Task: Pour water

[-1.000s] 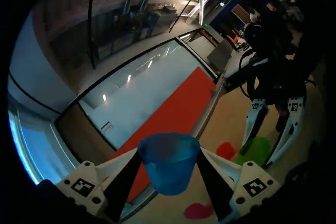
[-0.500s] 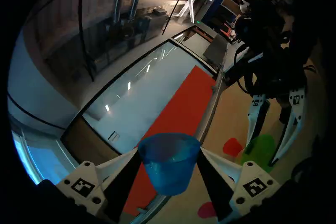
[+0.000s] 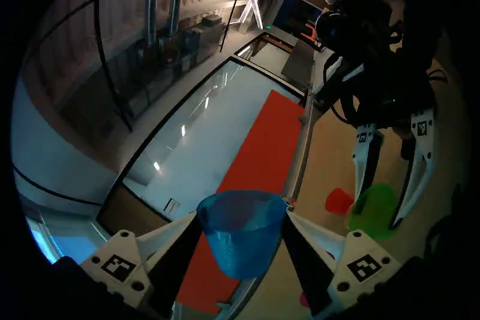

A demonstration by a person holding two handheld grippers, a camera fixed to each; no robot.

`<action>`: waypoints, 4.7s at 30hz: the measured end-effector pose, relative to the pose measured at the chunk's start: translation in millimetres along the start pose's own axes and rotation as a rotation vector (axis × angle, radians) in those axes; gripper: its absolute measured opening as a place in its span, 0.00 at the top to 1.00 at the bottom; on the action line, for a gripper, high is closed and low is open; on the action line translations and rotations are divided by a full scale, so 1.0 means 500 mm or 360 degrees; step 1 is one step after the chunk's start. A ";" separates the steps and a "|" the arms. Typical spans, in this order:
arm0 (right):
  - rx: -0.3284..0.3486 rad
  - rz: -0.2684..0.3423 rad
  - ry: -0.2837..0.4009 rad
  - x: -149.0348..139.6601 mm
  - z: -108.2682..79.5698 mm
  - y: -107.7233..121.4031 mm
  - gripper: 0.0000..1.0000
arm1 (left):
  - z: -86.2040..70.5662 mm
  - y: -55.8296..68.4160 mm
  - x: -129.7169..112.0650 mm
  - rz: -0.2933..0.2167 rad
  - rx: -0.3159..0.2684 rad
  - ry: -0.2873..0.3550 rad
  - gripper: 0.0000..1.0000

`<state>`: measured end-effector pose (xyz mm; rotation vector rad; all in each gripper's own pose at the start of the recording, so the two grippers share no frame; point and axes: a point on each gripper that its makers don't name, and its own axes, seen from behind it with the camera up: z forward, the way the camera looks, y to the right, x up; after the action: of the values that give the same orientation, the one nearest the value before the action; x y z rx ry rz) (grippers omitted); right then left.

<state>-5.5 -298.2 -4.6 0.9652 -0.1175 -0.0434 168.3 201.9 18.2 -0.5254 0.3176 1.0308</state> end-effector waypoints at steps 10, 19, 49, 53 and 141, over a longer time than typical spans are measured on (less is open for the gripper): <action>-0.0005 0.0004 0.0005 0.001 -0.003 0.003 0.08 | 0.004 0.003 0.007 0.0106 0.0012 0.0002 0.14; -0.0007 -0.0001 0.0008 0.003 -0.008 0.004 0.08 | 0.004 0.007 0.013 0.0156 0.0018 0.0008 0.14; -0.0011 -0.0018 0.0010 0.002 -0.007 0.002 0.09 | 0.004 0.005 0.026 0.0325 0.0023 0.0011 0.14; -0.0012 -0.0018 0.0013 0.002 -0.008 0.003 0.09 | 0.006 0.011 0.026 0.0351 0.0017 0.0010 0.14; -0.0029 -0.0047 0.0036 0.014 -0.014 0.009 0.09 | -0.002 0.040 0.074 0.0914 0.0062 0.0055 0.14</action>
<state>2.1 -290.4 -4.5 0.9487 -0.0816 -0.0606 168.8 236.5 -6.0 -0.4240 0.5362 1.5676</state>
